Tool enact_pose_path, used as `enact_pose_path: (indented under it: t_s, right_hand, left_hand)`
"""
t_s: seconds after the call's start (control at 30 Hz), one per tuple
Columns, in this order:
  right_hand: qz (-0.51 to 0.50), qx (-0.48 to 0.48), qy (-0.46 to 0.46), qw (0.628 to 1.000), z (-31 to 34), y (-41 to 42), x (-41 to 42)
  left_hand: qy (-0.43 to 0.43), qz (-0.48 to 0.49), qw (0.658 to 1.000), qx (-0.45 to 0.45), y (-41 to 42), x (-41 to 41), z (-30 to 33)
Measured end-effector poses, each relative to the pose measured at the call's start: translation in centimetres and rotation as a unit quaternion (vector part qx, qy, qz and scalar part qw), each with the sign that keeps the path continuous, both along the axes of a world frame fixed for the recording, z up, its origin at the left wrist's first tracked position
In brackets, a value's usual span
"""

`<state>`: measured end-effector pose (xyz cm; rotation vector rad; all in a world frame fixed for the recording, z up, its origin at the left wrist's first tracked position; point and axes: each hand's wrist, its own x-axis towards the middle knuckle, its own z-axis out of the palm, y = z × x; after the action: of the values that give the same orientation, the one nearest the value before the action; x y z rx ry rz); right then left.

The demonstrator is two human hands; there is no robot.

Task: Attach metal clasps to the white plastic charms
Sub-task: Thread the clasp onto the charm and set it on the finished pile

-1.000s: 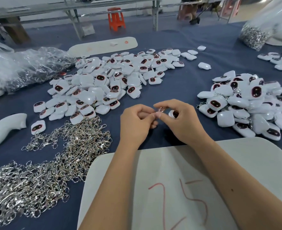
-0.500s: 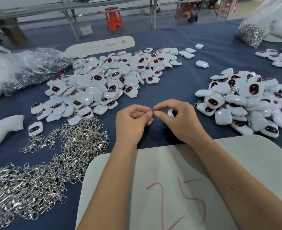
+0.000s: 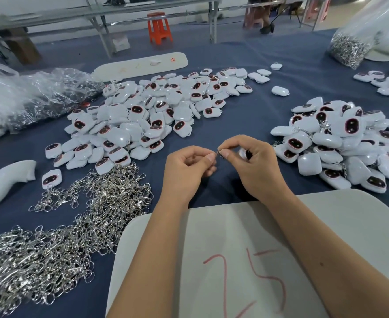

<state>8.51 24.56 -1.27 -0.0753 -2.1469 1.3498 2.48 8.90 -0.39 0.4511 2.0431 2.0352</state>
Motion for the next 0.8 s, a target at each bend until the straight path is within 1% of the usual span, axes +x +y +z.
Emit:
enact_pose_path:
  t_s: [0.13, 0.3, 0.53, 0.8]
  right_hand:
    - [0.012, 0.0, 0.007, 1.0, 0.17, -0.16, 0.12]
    - [0.01, 0.034, 0.01, 0.999, 0.37, -0.35, 0.24]
    - [0.006, 0.061, 0.011, 0.998, 0.49, -0.46, 0.27]
    - [0.0, 0.088, 0.007, 0.996, 0.7, -0.54, 0.3]
  left_hand:
    - [-0.007, -0.013, 1.0, 0.001, -0.14, 0.04, 0.15]
    - [-0.022, -0.025, 0.999, 0.002, -0.25, 0.05, 0.31]
    - [-0.015, -0.03, 0.999, -0.01, -0.32, 0.08, 0.44]
    - [0.012, -0.032, 0.999, -0.033, -0.36, 0.1, 0.52]
